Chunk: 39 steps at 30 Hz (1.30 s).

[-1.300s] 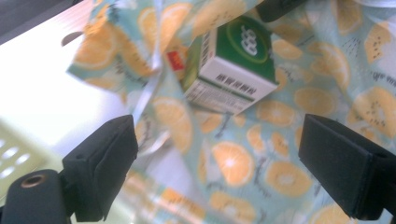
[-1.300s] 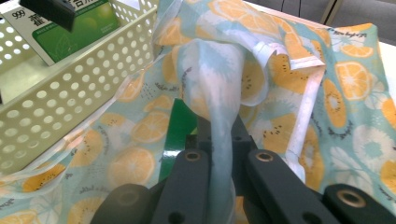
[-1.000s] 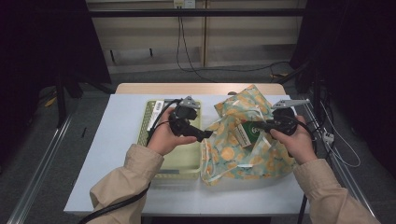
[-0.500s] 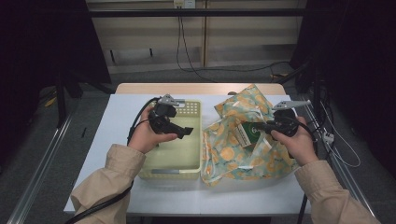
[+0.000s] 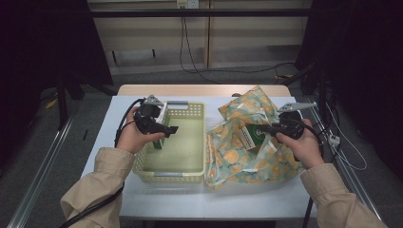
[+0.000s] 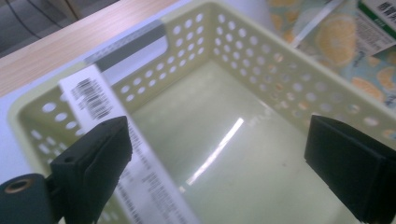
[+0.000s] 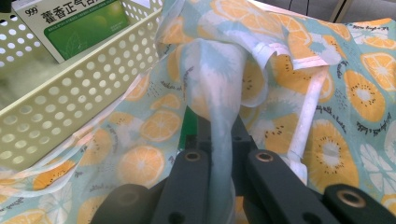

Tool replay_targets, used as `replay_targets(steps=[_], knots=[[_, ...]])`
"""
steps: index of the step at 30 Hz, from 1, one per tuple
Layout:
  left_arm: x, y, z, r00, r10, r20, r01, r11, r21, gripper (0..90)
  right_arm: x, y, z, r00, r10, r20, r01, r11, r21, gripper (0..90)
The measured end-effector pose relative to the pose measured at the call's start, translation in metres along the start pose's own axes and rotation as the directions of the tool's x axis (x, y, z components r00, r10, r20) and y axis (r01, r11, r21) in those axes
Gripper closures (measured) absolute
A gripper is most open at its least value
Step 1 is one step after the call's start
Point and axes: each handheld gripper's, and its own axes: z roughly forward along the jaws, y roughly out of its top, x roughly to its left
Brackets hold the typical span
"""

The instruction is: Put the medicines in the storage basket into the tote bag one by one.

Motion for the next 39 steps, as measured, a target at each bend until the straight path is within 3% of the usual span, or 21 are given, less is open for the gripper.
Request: replay_targets(steps=[6,11,21,24,27,29,30,33,34,35,39], knots=[[0.012,-0.010,-0.001,0.9988,-0.026,-0.040,0.027,0.9996,0.009,10.1,0.000,0.000,0.000,1.0000,0.003,0.000,-0.003,1.000,0.000,88.6],[0.020,-0.020,0.005,0.9951,-0.059,-0.079,0.063,0.9970,0.044,15.4,0.000,0.000,0.000,1.0000,0.001,0.001,-0.001,1.000,0.003,88.6],[0.019,-0.028,0.014,0.9878,-0.122,-0.096,0.131,0.9871,0.092,41.5,-0.002,-0.001,-0.001,1.0000,0.005,0.004,-0.005,1.000,0.003,88.6],[0.017,-0.026,0.015,0.9838,-0.142,-0.109,0.154,0.9820,0.110,43.9,-0.002,-0.001,0.000,1.0000,0.005,0.006,-0.005,1.000,0.004,88.7],[0.014,-0.024,0.016,0.9821,-0.160,-0.099,0.172,0.9780,0.119,49.3,-0.001,-0.001,0.000,1.0000,0.001,0.005,-0.001,1.000,0.004,88.6],[0.013,-0.024,0.016,0.9801,-0.173,-0.099,0.183,0.9770,0.109,58.2,-0.001,-0.001,0.000,1.0000,0.001,0.006,-0.001,1.000,0.007,88.6],[0.013,-0.025,0.016,0.9811,-0.177,-0.077,0.185,0.9766,0.110,61.8,-0.001,-0.001,0.001,1.0000,0.000,0.004,0.000,1.000,0.006,88.7],[0.010,-0.023,0.017,0.9821,-0.165,-0.090,0.175,0.9775,0.118,62.5,0.000,-0.002,0.001,1.0000,0.000,0.002,0.000,1.000,0.007,88.6],[0.007,-0.023,0.019,0.9775,-0.187,-0.097,0.196,0.9759,0.095,62.6,-0.001,-0.002,0.001,1.0000,0.000,0.002,0.000,1.000,0.007,88.6],[0.008,-0.022,0.018,0.9826,-0.164,-0.086,0.174,0.9780,0.115,62.7,-0.001,-0.002,0.001,1.0000,0.000,0.002,0.000,1.000,0.007,88.6],[0.005,-0.019,0.016,0.9837,-0.171,-0.058,0.176,0.9795,0.098,62.8,-0.001,-0.002,0.001,1.0000,0.000,0.002,0.000,1.000,0.006,88.6]])
